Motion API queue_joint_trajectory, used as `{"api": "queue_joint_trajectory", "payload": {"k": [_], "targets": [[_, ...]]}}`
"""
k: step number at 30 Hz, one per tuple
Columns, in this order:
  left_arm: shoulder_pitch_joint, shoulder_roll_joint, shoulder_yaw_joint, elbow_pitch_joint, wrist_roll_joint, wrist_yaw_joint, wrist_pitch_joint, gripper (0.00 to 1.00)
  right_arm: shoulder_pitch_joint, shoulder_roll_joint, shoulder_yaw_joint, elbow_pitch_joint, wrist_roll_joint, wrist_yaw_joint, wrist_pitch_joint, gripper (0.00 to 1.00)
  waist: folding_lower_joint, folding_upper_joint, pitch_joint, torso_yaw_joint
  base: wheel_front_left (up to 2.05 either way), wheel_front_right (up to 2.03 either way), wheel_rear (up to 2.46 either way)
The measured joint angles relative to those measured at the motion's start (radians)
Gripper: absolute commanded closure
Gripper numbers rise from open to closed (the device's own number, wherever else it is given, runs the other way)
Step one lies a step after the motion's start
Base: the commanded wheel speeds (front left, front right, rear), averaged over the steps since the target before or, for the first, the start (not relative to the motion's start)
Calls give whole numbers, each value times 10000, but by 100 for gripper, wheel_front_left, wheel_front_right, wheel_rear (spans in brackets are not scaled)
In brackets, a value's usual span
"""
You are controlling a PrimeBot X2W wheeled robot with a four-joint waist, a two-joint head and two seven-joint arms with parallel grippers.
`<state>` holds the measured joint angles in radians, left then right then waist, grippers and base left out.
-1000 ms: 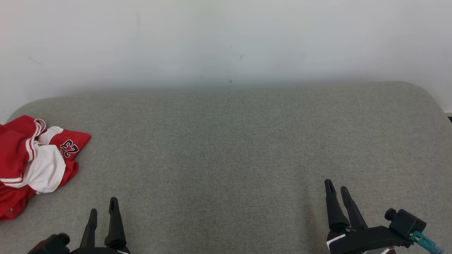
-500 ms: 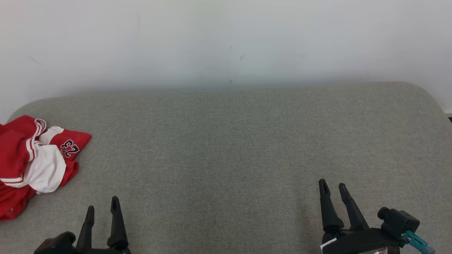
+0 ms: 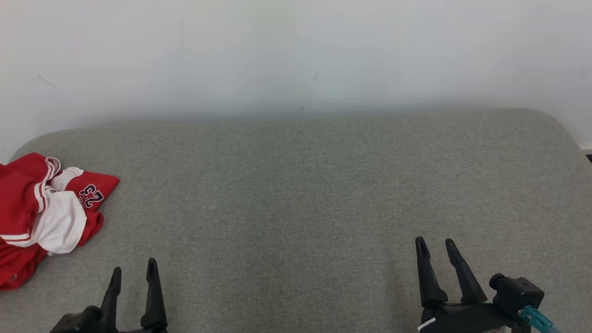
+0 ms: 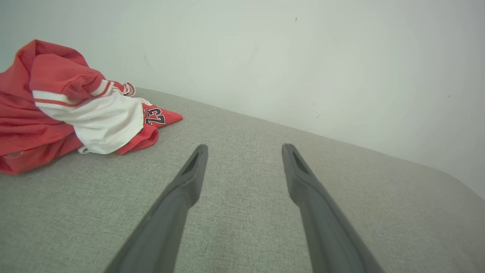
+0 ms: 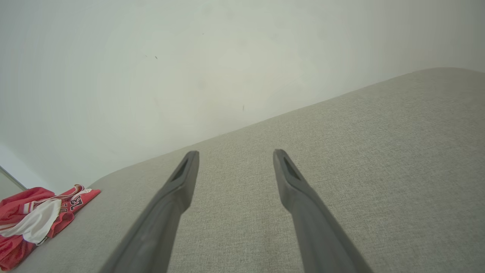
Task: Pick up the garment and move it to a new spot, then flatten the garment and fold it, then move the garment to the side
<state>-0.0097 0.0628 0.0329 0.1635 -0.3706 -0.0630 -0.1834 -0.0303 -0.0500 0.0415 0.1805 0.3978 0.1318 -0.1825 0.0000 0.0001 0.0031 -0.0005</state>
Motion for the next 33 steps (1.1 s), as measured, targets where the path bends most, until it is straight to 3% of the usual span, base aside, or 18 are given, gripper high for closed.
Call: {"api": "queue_joint_trajectory", "payload": {"k": [33], "targets": [[104,4,470,466,2633,-416,-637,0,145,-4,-132,188,-2690,0,-658,0,0,0,-82,-24,0,0,0]]}}
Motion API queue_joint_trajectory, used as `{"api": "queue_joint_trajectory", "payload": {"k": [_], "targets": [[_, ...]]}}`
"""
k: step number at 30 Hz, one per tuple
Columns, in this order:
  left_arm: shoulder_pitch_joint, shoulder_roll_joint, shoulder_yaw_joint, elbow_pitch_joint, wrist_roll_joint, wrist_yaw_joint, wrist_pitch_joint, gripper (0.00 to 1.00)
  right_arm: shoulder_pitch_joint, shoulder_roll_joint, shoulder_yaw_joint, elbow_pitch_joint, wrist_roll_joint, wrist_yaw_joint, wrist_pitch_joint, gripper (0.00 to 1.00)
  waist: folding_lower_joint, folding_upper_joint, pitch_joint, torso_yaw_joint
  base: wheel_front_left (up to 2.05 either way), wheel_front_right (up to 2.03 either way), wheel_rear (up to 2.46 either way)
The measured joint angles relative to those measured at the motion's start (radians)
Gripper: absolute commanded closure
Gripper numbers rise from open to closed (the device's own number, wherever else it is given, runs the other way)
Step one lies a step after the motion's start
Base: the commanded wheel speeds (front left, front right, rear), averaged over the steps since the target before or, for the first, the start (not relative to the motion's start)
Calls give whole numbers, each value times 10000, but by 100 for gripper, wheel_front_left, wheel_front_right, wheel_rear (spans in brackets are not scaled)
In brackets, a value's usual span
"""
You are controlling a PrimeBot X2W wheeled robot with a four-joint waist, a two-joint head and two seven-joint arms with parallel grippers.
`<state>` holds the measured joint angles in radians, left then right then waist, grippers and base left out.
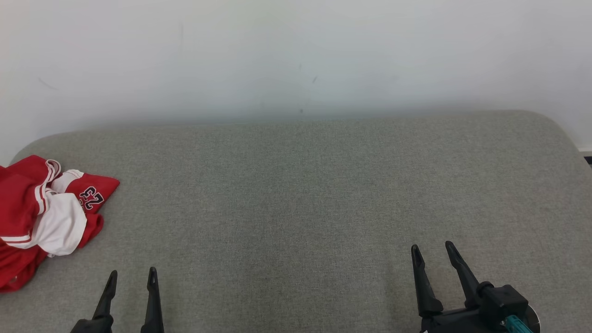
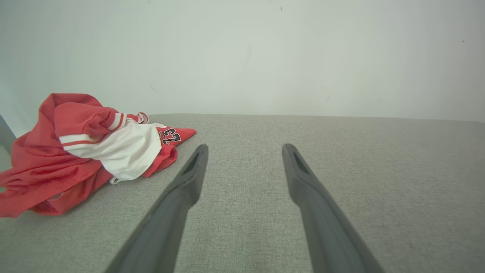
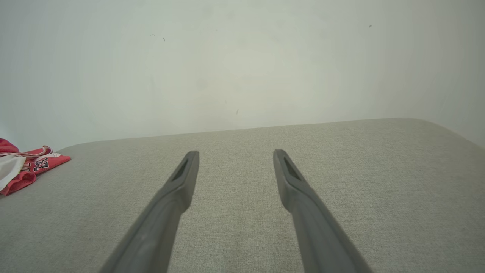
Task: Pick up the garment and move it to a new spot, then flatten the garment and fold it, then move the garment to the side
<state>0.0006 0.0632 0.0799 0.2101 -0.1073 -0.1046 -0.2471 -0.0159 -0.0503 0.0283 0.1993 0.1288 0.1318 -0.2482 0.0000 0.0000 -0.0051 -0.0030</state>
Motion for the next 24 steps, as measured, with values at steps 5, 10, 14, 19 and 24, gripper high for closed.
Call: {"api": "queue_joint_trajectory", "payload": {"k": [5,10,14,19,24], "targets": [[41,-13,100,-8,261,-12,-98,0,6,-2,0,6,-33,0,-88,0,0,0,-4,8,0,0,0],[123,-36,163,8,483,-25,-155,0,7,0,-13,29,-44,0,-134,0,0,0,-9,16,0,0,0],[124,-56,203,29,472,-63,-155,0,7,-2,-38,71,111,0,-134,0,0,0,-18,21,0,0,0],[127,-73,240,104,458,-88,-155,0,5,-2,-73,84,286,0,-136,0,0,-1,-40,16,0,0,0],[128,-84,244,205,453,-98,-155,0,2,-2,-90,111,368,0,-134,0,0,0,-70,-7,0,0,0]]}}
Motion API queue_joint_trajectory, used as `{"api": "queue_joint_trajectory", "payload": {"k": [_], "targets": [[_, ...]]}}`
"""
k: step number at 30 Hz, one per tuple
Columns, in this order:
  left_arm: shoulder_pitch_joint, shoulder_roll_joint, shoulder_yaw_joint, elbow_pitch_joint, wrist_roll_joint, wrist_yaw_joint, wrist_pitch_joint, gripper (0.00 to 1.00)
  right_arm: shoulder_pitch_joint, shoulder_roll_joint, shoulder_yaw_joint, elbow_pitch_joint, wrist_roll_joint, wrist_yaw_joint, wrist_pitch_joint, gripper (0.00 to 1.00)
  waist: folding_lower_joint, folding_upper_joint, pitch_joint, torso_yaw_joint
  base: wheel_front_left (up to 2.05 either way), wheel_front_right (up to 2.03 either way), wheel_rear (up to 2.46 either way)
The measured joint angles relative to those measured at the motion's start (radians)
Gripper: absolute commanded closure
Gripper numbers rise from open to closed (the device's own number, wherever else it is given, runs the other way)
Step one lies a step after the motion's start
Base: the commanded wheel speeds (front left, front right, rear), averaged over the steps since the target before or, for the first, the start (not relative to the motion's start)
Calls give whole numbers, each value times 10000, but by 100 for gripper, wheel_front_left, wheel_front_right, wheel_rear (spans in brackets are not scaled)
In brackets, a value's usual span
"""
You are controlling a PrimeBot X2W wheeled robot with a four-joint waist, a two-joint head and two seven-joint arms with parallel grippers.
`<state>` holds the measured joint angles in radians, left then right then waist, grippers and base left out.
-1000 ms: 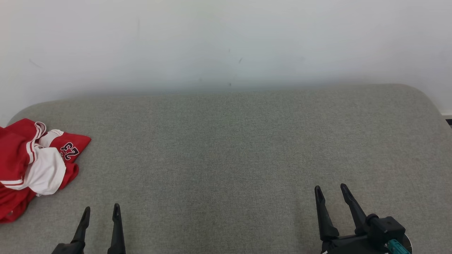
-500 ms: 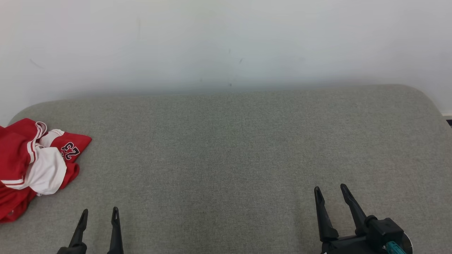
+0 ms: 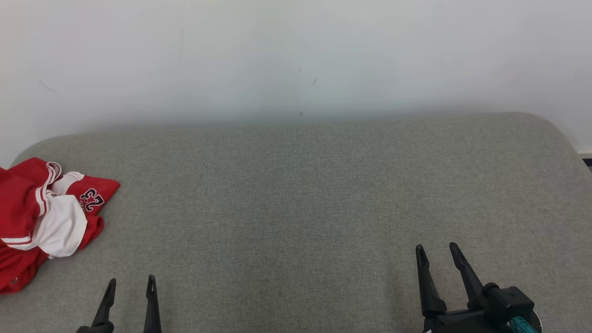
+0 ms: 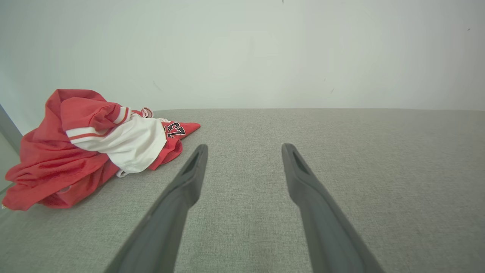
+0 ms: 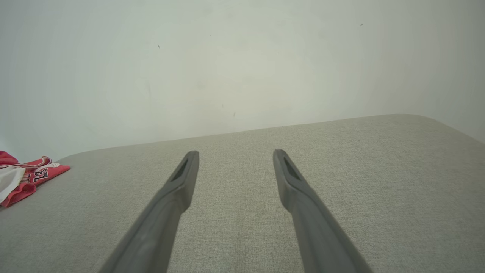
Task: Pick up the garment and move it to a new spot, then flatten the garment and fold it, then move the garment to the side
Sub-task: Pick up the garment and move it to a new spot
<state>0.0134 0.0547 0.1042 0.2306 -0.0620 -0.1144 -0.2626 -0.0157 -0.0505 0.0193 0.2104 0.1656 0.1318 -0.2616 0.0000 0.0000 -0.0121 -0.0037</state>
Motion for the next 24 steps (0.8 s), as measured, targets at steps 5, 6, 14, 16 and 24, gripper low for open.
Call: {"api": "queue_joint_trajectory", "payload": {"k": [5,6,14,16,24], "targets": [[-3,-6,-6,128,-105,-15,0,0,0,0,-2,31,40,0,-2,0,0,0,-32,-14,0,0,0],[-4,-10,-12,161,-151,-17,0,0,0,0,-2,40,52,0,0,0,0,0,-37,-12,0,0,0],[-31,-19,-31,288,-155,-84,0,0,-4,0,2,119,56,0,-2,0,0,0,-99,9,0,0,0],[-31,-21,-21,303,-155,-86,0,0,-8,0,17,125,52,0,-2,0,0,0,-112,1,0,0,0],[-31,-27,6,393,-155,-84,0,0,-10,0,36,207,42,0,-2,0,0,0,-146,-7,0,0,0]]}}
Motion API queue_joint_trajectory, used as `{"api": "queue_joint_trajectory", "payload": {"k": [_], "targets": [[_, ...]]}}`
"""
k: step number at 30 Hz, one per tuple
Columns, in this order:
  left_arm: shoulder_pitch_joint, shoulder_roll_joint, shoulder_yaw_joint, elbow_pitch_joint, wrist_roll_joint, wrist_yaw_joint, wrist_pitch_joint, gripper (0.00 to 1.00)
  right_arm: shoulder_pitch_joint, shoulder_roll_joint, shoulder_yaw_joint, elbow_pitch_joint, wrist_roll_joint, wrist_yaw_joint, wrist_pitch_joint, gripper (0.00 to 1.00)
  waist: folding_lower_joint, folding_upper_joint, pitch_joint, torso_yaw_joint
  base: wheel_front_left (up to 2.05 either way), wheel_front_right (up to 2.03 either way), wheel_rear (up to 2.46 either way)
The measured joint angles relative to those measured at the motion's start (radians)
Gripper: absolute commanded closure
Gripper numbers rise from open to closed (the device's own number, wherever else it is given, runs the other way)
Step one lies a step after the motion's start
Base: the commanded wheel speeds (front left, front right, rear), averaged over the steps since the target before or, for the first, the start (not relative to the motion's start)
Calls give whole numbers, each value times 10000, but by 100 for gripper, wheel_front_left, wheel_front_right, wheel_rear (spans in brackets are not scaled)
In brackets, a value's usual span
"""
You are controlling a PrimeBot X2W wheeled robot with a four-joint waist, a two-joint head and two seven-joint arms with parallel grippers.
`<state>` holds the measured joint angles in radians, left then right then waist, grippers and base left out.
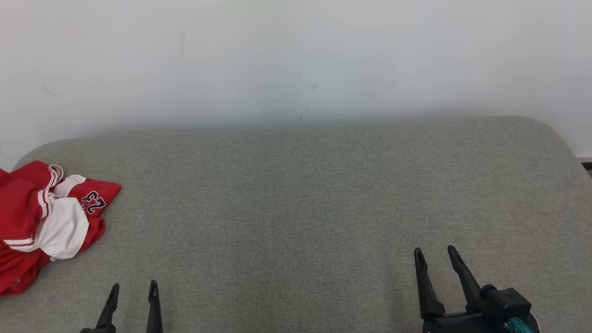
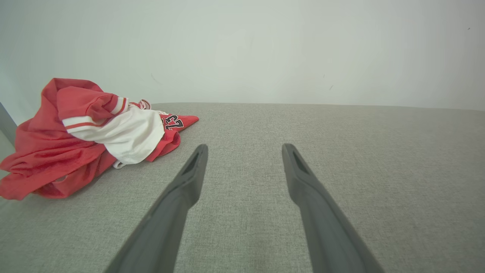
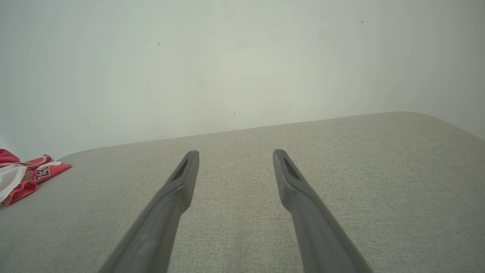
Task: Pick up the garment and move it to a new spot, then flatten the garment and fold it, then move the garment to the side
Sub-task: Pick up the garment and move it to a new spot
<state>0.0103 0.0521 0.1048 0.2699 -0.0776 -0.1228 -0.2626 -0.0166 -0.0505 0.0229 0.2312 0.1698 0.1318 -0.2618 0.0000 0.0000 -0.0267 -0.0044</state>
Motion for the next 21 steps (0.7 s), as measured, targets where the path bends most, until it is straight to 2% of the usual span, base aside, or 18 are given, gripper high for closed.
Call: {"api": "queue_joint_trajectory", "payload": {"k": [10,21], "targets": [[2,-6,-12,44,-6,98,0,0,13,0,12,69,19,0,-21,0,0,0,11,252,0,0,0],[35,-2,194,150,63,272,0,0,163,0,-52,194,61,0,-25,0,0,0,43,1297,0,0,0]]}}
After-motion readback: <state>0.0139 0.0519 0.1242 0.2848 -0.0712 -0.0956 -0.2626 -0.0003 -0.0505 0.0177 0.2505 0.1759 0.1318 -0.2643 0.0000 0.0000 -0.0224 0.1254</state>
